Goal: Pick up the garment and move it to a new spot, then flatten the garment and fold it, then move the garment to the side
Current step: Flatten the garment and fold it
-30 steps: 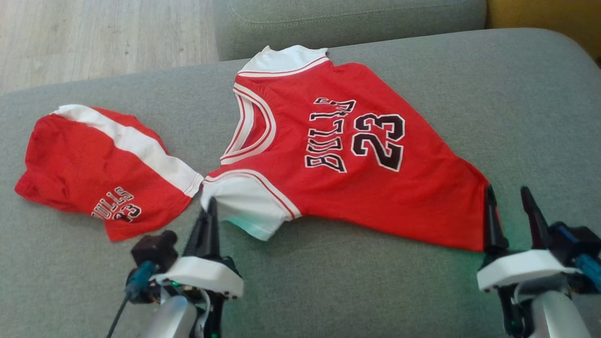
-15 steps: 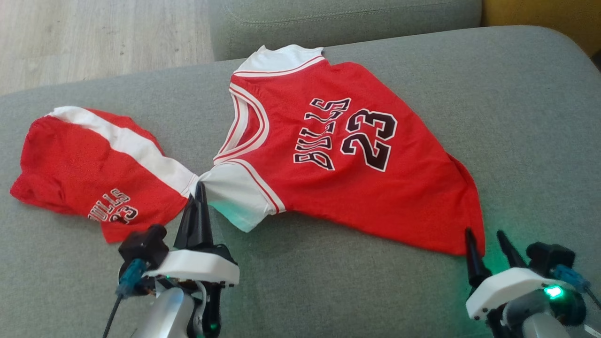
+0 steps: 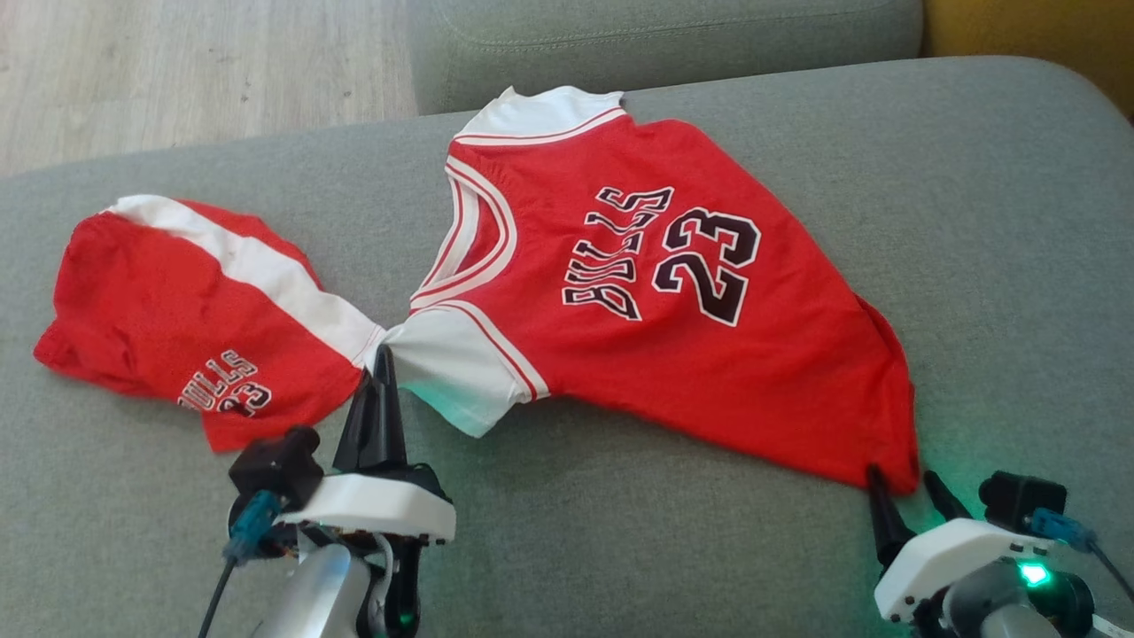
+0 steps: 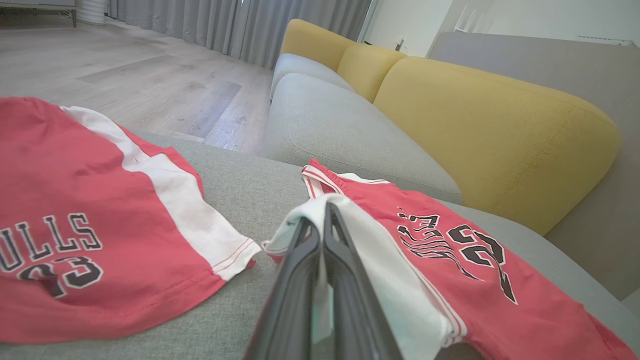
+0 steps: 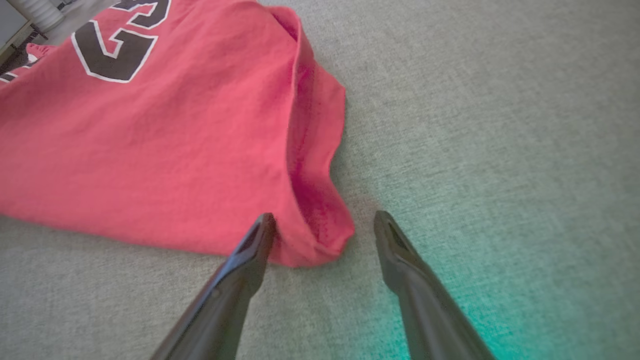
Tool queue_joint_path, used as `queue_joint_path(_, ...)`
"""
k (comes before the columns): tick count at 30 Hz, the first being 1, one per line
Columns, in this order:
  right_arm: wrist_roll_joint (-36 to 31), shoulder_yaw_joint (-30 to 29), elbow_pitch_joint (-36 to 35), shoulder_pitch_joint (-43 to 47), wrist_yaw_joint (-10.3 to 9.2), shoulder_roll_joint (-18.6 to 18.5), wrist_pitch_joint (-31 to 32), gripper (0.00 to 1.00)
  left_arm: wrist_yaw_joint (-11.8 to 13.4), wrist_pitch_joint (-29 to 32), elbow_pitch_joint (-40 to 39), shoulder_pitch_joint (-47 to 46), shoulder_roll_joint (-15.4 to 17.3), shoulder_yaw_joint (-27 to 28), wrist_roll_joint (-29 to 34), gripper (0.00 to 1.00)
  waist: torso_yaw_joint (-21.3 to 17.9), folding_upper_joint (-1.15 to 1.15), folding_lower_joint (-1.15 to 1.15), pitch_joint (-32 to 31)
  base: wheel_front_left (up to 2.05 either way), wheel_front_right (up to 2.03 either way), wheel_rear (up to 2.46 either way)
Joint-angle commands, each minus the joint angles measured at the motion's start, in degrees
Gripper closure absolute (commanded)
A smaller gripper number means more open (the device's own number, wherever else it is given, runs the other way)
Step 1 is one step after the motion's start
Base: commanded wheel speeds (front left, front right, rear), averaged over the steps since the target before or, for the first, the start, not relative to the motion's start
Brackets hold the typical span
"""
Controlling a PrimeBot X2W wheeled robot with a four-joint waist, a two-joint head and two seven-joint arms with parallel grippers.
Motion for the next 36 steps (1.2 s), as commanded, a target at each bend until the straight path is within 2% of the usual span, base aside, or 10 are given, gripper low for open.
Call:
queue_joint_path(1,0.04,1.51,-0.47,-1.61,-0.04,-0.29,0.14,0.00,-0.14,-0.67,-1.62,-1.64,0.27,1.96,0.61,1.00,0.14,0.00,0.00,0.19,0.00,0.00,0.00)
queue_joint_path(4,0.01,1.53,0.30,-2.31,-0.04,-0.29,0.01,0.00,-0.22,-0.68,-1.73,-1.88,0.24,1.91,0.73,1.00,0.43,0.00,0.00,0.69,0.00,0.00,0.00)
queue_joint_path(5,0.14,1.69,0.60,-2.55,-0.04,-0.29,0.14,0.07,-0.24,-0.68,-1.75,-2.00,0.23,1.89,0.78,1.00,0.53,0.00,0.00,0.84,0.00,0.00,0.00)
queue_joint_path(6,0.26,1.92,0.87,-2.76,-0.04,-0.29,0.28,0.48,-0.23,-0.68,-1.76,-2.11,0.22,1.88,0.81,1.00,0.60,0.00,0.00,0.96,0.00,0.00,0.00)
queue_joint_path(7,0.32,2.20,1.05,-2.95,-0.04,-0.29,0.34,1.00,-0.23,-0.68,-1.74,-2.18,0.22,1.87,0.85,1.00,0.65,0.00,0.00,1.04,0.00,0.00,0.00)
queue_joint_path(11,1.45,3.67,0.18,-3.80,-0.04,-0.29,-0.86,1.00,-0.27,-0.69,-1.46,-2.29,0.38,1.90,0.94,1.00,0.54,0.00,0.00,0.86,0.00,0.00,0.00)
queue_joint_path(15,4.42,6.42,-3.53,-4.41,-0.04,-0.29,-1.67,1.00,-0.28,-0.69,-1.32,-2.16,0.90,2.39,0.79,1.00,-0.10,0.00,0.00,-0.45,0.00,0.00,0.00)
queue_joint_path(23,7.78,9.57,-20.34,-8.00,-0.04,-0.43,1.33,1.00,-1.58,0.77,-6.91,-4.64,2.47,6.37,-3.47,1.00,-1.42,0.00,0.00,-4.38,0.00,0.00,0.00)
queue_joint_path(29,10.69,10.42,-31.92,-17.34,-0.04,-4.47,3.88,1.00,-0.84,5.58,-17.37,-13.74,5.23,11.24,-7.14,1.00,-1.47,0.00,0.00,-6.30,0.00,0.00,0.00)
queue_joint_path(36,11.59,10.18,-35.15,-29.63,-0.04,-8.21,2.10,1.00,1.93,9.21,-25.00,-24.48,5.94,15.41,-9.99,1.00,-1.68,0.00,0.00,-8.27,0.00,0.00,0.00)
